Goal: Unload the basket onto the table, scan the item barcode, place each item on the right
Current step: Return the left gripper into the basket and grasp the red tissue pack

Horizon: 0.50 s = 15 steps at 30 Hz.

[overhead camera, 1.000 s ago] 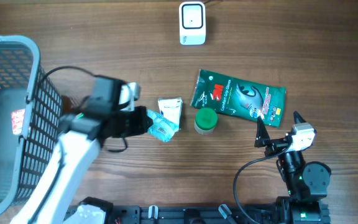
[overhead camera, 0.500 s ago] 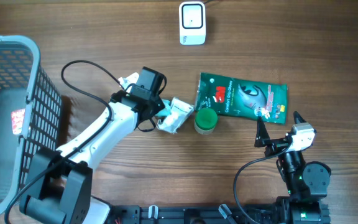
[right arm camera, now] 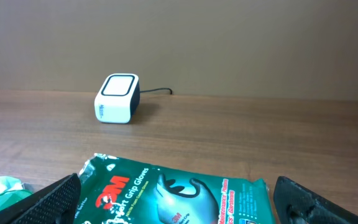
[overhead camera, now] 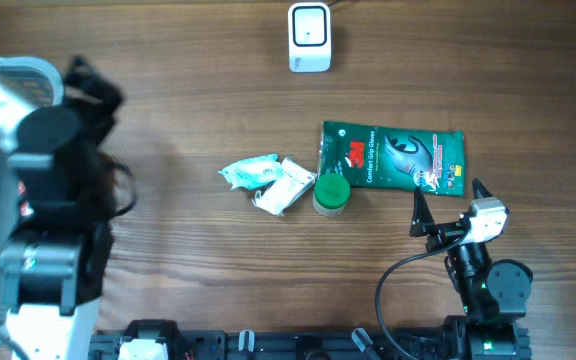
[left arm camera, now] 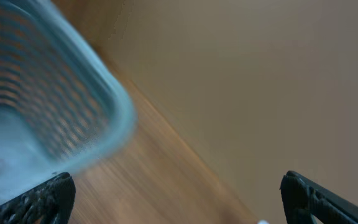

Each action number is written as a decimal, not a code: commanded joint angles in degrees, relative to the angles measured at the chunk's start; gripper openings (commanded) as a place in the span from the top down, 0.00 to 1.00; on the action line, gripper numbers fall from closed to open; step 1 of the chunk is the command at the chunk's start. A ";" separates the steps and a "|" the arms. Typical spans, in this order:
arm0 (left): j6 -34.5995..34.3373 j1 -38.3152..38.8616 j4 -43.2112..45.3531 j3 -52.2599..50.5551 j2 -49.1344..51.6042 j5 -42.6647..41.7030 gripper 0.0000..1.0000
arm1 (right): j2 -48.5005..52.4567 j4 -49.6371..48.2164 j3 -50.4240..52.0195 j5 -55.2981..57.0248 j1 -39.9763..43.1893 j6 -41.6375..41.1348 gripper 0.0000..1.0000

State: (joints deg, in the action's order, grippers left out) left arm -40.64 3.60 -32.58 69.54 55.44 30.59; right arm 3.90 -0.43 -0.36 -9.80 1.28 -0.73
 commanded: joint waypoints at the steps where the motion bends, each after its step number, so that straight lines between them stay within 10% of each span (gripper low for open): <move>1: -7.52 -17.27 -1.77 -0.09 -3.37 2.10 0.00 | -0.28 -0.24 0.07 0.35 -0.09 0.72 0.00; 7: -17.07 -47.12 -9.44 -0.09 12.44 -24.68 0.00 | -0.28 -0.24 0.07 0.35 -0.09 0.70 0.00; 15: -18.14 -50.69 -10.19 -0.11 43.21 -34.23 0.03 | -0.28 -0.24 0.07 0.37 -0.09 0.70 0.00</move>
State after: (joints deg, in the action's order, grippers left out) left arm -57.82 -46.98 -44.88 69.49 92.53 -0.23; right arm 3.90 -0.40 -0.36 -9.80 1.28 -0.71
